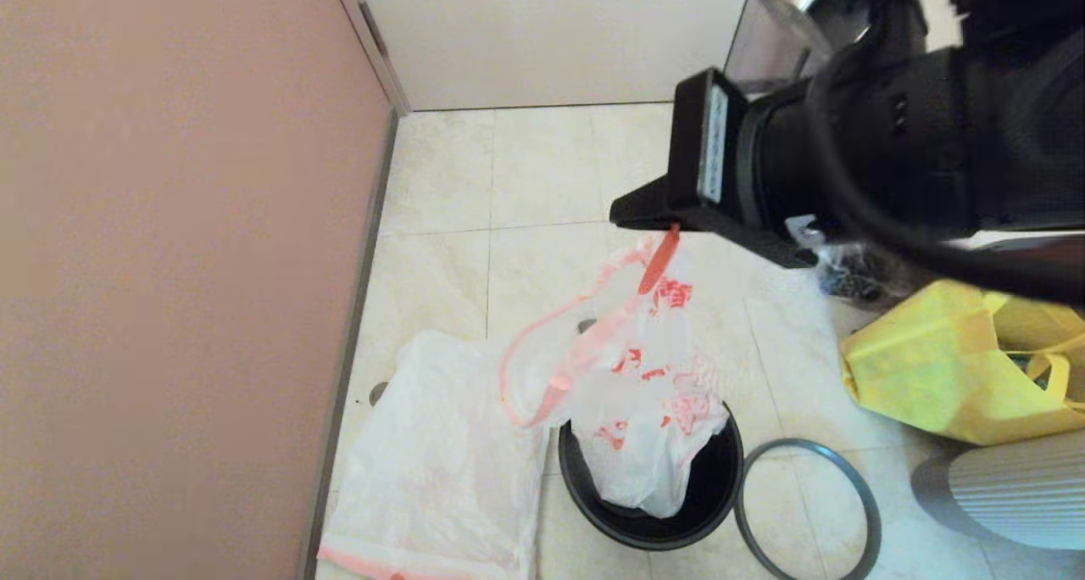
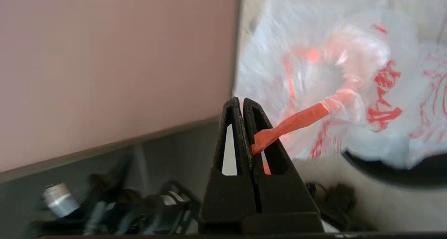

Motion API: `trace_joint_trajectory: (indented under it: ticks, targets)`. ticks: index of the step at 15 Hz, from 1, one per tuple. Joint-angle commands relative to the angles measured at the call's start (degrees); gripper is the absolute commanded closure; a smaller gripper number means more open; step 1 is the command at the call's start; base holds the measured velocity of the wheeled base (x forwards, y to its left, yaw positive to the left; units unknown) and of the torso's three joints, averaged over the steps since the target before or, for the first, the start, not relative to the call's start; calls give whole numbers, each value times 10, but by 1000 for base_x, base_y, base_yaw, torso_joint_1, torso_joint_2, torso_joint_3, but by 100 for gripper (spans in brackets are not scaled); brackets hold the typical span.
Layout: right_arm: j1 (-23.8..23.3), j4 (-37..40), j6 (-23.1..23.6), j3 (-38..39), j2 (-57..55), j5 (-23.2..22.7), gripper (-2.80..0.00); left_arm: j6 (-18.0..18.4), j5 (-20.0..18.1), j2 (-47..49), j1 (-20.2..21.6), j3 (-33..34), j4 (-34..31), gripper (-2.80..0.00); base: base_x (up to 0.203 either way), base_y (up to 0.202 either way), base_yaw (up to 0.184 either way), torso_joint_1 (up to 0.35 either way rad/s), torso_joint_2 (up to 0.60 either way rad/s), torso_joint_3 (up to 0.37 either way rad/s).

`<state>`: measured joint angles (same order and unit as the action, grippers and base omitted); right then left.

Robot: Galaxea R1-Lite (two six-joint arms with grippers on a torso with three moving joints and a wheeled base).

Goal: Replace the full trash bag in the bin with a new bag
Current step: Place the trash bag on the floor

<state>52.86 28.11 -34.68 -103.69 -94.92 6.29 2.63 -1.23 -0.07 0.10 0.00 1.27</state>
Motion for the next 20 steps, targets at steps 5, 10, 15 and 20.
trace_joint_trajectory:
  ticks: [5, 10, 15, 20]
  targets:
    - [-13, -36, 49, -87, 55, 8, 0, 0, 0, 1, 0, 6, 0, 0, 0, 0, 0, 0, 0, 0]
    - [-66, -101, 128, -87, 103, 10, 0, 0, 0, 1, 0, 6, 0, 0, 0, 0, 0, 0, 0, 0]
    - [-160, -104, 127, -84, 120, 8, 0, 0, 0, 1, 0, 6, 0, 0, 0, 0, 0, 0, 0, 0]
    - [-318, -108, 106, -45, 73, 0, 0, 0, 0, 1, 0, 7, 0, 0, 0, 0, 0, 0, 0, 0]
